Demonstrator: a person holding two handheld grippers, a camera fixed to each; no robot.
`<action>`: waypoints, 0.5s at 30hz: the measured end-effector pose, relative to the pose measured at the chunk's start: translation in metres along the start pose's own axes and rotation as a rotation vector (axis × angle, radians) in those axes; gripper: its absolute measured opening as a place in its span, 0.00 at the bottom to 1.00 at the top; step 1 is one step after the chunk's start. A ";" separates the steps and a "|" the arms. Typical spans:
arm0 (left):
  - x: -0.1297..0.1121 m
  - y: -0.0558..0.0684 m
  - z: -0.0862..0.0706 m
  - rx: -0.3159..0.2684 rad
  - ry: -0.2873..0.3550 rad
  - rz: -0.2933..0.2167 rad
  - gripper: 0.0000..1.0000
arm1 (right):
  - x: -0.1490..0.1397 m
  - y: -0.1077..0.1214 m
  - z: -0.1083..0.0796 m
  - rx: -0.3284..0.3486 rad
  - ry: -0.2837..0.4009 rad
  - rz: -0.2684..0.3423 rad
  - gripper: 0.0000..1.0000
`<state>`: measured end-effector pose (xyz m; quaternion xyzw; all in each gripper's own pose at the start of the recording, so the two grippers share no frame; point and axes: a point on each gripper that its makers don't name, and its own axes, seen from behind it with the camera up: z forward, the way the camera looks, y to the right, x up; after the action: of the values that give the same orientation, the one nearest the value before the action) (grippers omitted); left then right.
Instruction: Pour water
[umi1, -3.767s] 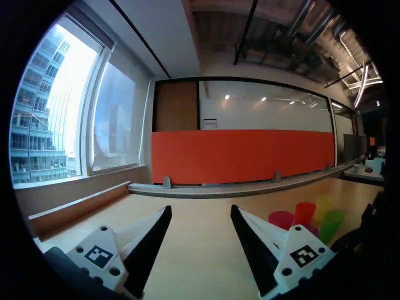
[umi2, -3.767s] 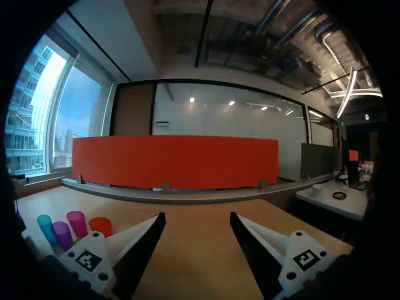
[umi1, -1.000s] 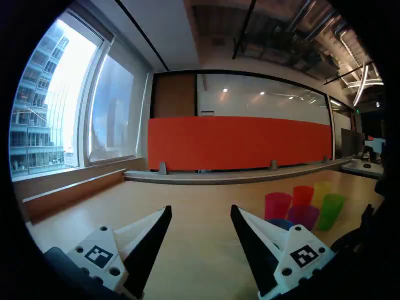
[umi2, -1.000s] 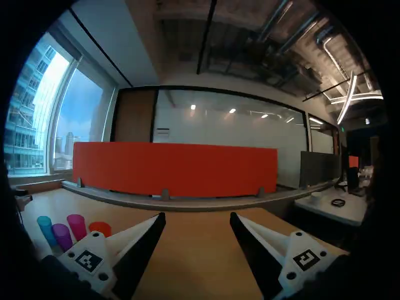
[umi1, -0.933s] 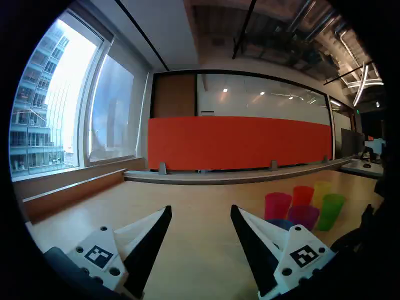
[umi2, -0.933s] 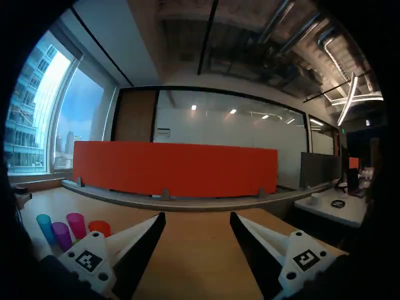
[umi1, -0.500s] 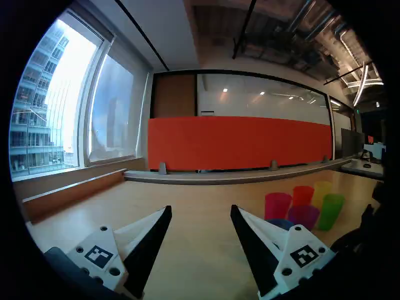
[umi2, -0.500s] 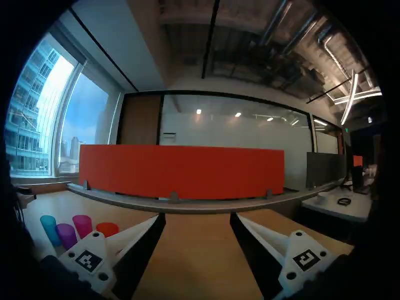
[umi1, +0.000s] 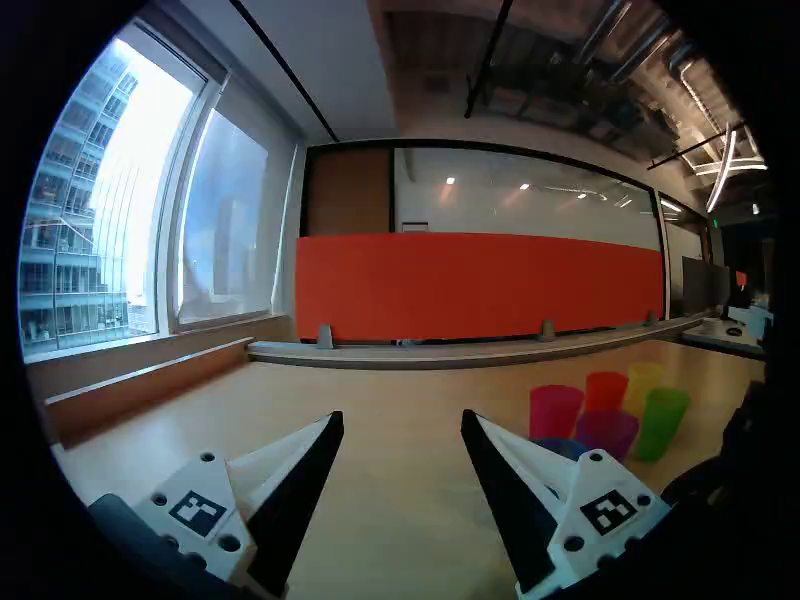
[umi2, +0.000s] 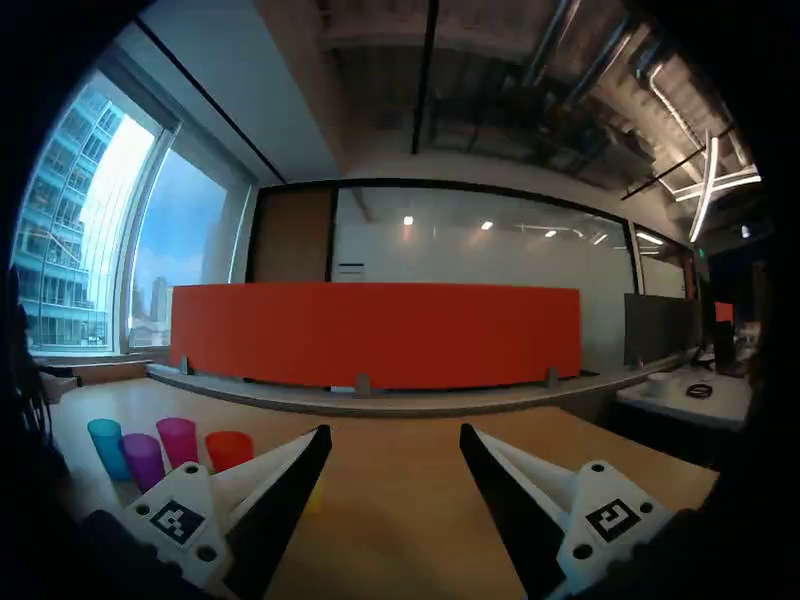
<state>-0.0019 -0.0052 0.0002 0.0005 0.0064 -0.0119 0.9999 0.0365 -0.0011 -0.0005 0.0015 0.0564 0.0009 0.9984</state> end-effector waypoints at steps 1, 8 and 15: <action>0.000 0.000 0.000 0.000 0.000 0.000 0.87 | -0.003 0.001 0.000 -0.001 -0.002 0.001 1.00; 0.001 0.000 0.000 0.000 0.000 0.000 0.87 | -0.024 0.007 0.001 -0.011 -0.033 0.028 1.00; 0.001 -0.001 0.000 0.000 0.000 0.000 0.87 | -0.029 0.009 0.002 -0.012 -0.039 0.030 1.00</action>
<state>-0.0013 -0.0058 -0.0003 0.0006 0.0065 -0.0118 0.9999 0.0082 0.0079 0.0052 -0.0039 0.0370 0.0164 0.9992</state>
